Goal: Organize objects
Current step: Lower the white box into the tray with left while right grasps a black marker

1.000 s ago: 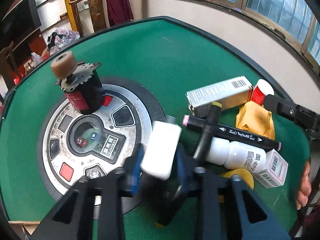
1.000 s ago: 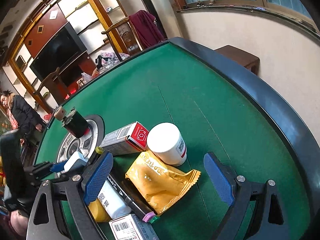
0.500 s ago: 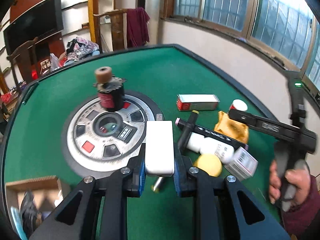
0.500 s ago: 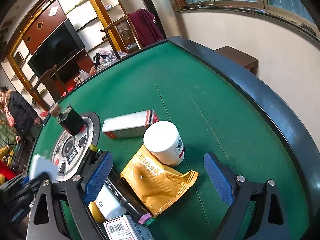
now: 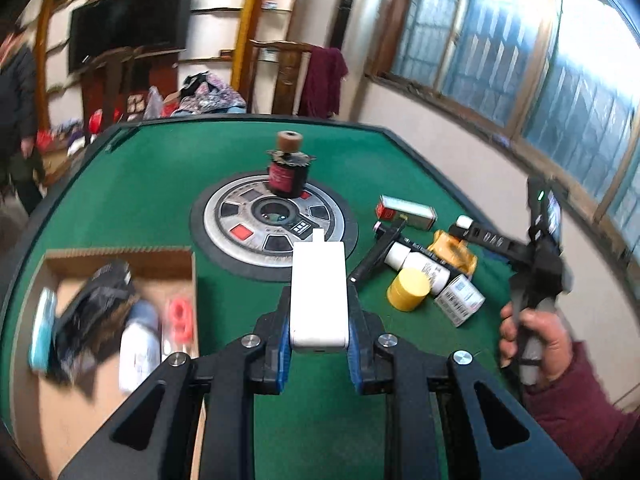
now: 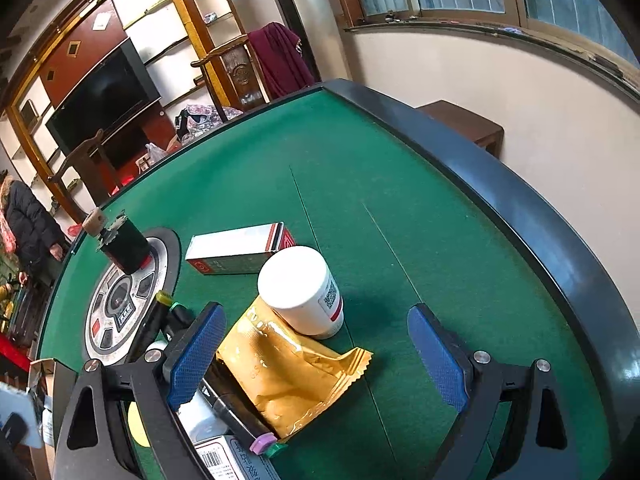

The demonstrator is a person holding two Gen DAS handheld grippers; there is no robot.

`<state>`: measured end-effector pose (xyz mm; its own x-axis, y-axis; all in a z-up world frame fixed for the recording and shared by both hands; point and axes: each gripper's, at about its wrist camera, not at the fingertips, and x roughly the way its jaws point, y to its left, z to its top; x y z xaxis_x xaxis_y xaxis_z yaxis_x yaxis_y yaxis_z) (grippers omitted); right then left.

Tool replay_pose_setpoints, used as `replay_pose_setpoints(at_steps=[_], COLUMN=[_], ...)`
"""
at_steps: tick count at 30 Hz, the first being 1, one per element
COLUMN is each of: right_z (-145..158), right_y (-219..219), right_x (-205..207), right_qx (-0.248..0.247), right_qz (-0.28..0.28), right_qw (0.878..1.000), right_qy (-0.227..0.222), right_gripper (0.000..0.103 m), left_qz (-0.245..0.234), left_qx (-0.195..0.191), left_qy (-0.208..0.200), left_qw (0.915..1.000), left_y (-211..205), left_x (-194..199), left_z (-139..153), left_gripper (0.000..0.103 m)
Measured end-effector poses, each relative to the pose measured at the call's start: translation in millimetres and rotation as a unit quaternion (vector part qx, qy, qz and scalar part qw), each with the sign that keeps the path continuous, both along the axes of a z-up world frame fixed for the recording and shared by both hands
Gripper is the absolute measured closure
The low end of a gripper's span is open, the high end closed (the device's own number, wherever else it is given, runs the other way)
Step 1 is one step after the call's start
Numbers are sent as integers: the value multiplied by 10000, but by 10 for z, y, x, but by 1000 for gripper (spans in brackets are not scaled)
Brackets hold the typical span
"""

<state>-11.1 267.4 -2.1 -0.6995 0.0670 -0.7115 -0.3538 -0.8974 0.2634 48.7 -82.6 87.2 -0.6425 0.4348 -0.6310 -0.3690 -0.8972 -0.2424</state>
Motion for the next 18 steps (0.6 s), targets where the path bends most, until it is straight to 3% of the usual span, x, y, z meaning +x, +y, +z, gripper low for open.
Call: replay_pose_setpoints(at_steps=[5,8,10,12,15,18], right_z=[43,120,209,334,546,634], right_y=[-132,-311,-446,-535,-609,-702], right_x=[19,67,134,257,354,154], right_qx=[386,964,1427,1570,1268,377], right_qz=[100,184,411,704,1098,1639], right_qw=[9990,9945,9878,9824,9818,9852], right_qy=[176,373,464,730,886,317], right_gripper=[8,8,8,7,4,4], left_qz=[273,401,438,476,481,488], left_qx=[411,576,561,508,571,570], left_qy=[111,281,386,513,609,687], left_qw=[9987,9971,9967,9963,9954,9948], left_y=[-324,-525,-631,-706,-788,-852], left_x=[237,391,469,539,619,690], left_z=[93,204,270,318,324,304], left_gripper=[81,81,81,81,81,81])
